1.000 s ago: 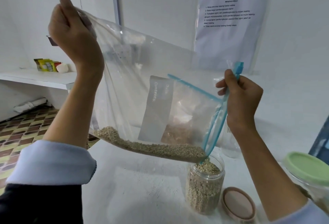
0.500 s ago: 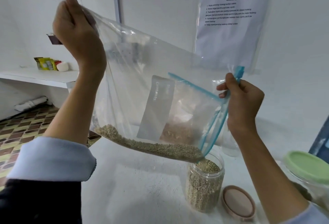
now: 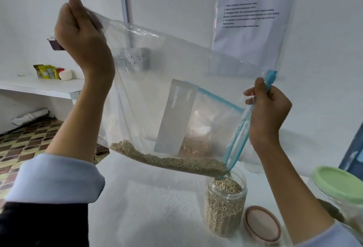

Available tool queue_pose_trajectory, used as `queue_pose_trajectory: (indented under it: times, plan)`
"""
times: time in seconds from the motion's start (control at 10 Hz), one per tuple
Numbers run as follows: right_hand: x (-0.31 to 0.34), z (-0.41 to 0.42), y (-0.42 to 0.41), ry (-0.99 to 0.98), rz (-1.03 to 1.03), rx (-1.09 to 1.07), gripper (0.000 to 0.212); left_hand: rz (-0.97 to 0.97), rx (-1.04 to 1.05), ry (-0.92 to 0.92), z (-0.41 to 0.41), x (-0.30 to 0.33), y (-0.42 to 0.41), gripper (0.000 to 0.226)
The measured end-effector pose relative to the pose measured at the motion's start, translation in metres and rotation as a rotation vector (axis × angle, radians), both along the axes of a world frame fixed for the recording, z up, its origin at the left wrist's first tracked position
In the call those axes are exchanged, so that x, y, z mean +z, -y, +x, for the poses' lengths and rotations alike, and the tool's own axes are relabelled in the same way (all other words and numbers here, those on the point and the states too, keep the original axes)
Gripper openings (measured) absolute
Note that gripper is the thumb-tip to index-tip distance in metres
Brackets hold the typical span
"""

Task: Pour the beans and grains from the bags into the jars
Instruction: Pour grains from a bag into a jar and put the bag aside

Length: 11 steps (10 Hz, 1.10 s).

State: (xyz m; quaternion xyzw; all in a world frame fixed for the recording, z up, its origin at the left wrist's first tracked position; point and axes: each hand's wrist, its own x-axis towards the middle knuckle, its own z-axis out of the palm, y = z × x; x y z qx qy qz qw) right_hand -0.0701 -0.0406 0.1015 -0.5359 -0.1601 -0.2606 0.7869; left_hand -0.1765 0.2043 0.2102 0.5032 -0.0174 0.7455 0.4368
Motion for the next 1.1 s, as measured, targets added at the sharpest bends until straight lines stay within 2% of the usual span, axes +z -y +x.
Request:
queue_pose_trajectory:
  times: [0.1, 0.2, 0.3, 0.4, 0.7, 0.8, 0.9, 1.0, 1.1]
  plan:
    - [-0.001, 0.002, -0.002, -0.009, -0.057, 0.019, 0.032, -0.011, 0.037, -0.012, 0.000, 0.002, -0.003, 0.032]
    - [-0.001, 0.007, -0.002, -0.009, -0.013, -0.014, 0.034, 0.024, 0.073, 0.006, 0.000, 0.001, -0.004, 0.036]
    - [-0.002, 0.009, -0.006, -0.041, -0.104, 0.015, 0.033, 0.059, 0.083, 0.113, 0.002, 0.001, 0.006, 0.039]
    - [-0.001, 0.011, -0.005, -0.032, -0.067, -0.018, 0.035, 0.147, 0.034, 0.166, 0.004, -0.002, 0.002, 0.042]
    - [-0.004, 0.008, 0.003, -0.018, -0.087, 0.004, 0.033, 0.132, 0.066, 0.141, 0.007, -0.001, 0.006, 0.040]
    - [-0.003, 0.005, 0.007, -0.010, -0.027, -0.013, 0.034, 0.129, 0.071, 0.132, 0.005, -0.001, 0.006, 0.041]
    - [-0.001, -0.001, 0.007, -0.016, -0.075, 0.008, 0.033, 0.133, 0.091, 0.131, 0.003, 0.002, 0.009, 0.038]
    - [0.002, -0.004, 0.009, -0.021, -0.014, -0.021, 0.034, 0.139, 0.100, 0.134, -0.001, 0.004, 0.009, 0.038]
    - [0.003, -0.008, 0.009, -0.024, -0.072, -0.009, 0.034, 0.144, 0.100, 0.126, -0.005, 0.006, 0.011, 0.036]
